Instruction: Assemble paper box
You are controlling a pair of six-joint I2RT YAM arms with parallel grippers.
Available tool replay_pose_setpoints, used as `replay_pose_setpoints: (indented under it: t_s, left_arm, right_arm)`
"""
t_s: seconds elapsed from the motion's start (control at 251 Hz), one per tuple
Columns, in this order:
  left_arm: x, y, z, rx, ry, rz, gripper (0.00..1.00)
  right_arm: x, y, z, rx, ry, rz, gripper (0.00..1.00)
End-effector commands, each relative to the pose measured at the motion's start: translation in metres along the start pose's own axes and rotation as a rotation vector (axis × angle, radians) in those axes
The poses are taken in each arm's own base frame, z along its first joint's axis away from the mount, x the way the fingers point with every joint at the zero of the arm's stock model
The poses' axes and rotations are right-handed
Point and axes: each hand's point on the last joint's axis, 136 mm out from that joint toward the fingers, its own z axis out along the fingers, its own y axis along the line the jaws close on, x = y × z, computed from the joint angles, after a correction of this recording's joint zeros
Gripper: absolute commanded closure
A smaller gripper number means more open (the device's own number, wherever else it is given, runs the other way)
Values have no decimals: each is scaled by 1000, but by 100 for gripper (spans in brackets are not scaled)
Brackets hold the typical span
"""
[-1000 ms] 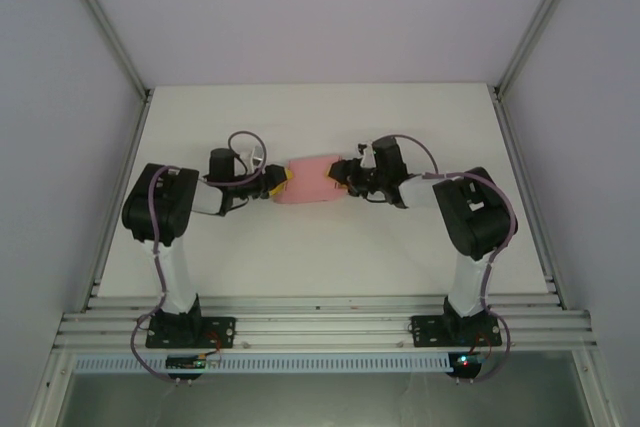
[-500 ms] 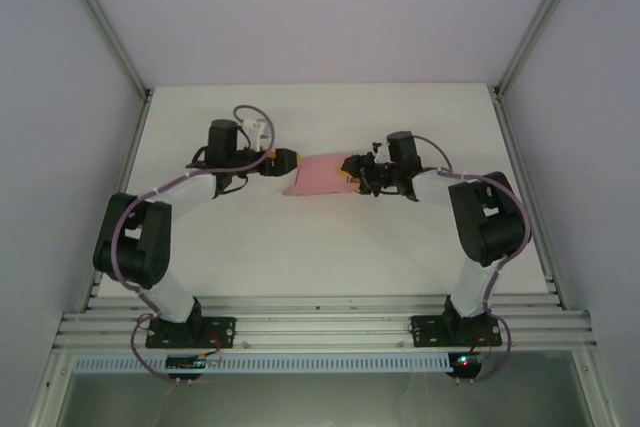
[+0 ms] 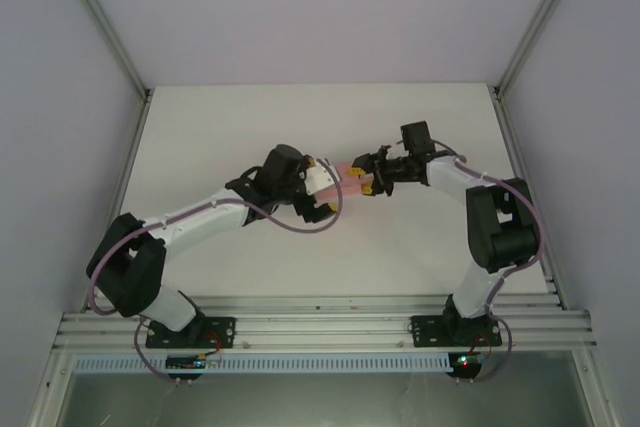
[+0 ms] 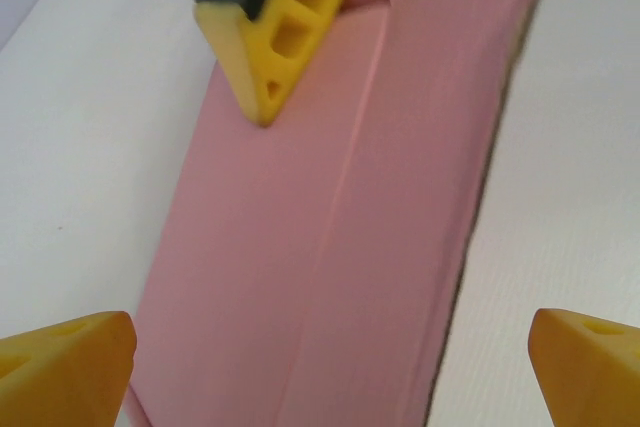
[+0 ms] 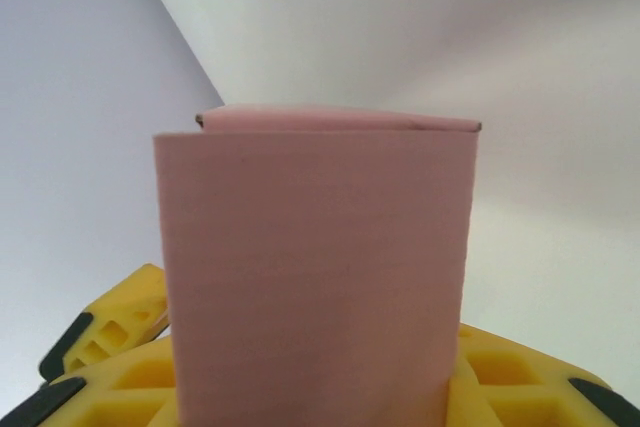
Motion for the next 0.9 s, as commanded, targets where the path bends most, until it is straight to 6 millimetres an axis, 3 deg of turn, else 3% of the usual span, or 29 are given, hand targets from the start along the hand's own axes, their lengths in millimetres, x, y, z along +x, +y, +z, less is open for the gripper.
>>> replay_pose_setpoints:
  t_s: [0.0,0.1,0.208,0.423,0.607,0.659,0.702,0.734,0.898]
  left_arm:
    - [16,14,4,-113,148,163,0]
    - [24,23,6,-176,184,176,0]
    - [19,27,4,-210,147,185,0]
    - [17,27,7,-222,114,209,13]
    - [-4,24,-5,-210,7,214,42]
    - [-7,24,-9,-210,0,220,50]
    - [-4,23,-10,-207,8,225,50]
    - [-5,23,-11,-204,10,229,51]
    - [0,13,-12,-130,35,222,56]
  right_arm:
    - [14,6,-6,-25,89,102,74]
    - [16,6,-13,-12,79,112,73]
    - [18,5,-21,4,73,114,71]
    - [26,12,-20,-66,93,153,70]
    - [26,8,-18,-60,105,175,65]
    - [26,7,-17,-61,104,178,63]
    - [26,9,-17,-64,105,172,57]
    - [26,10,-17,-67,107,166,47]
    - [29,32,-27,-60,58,-4,28]
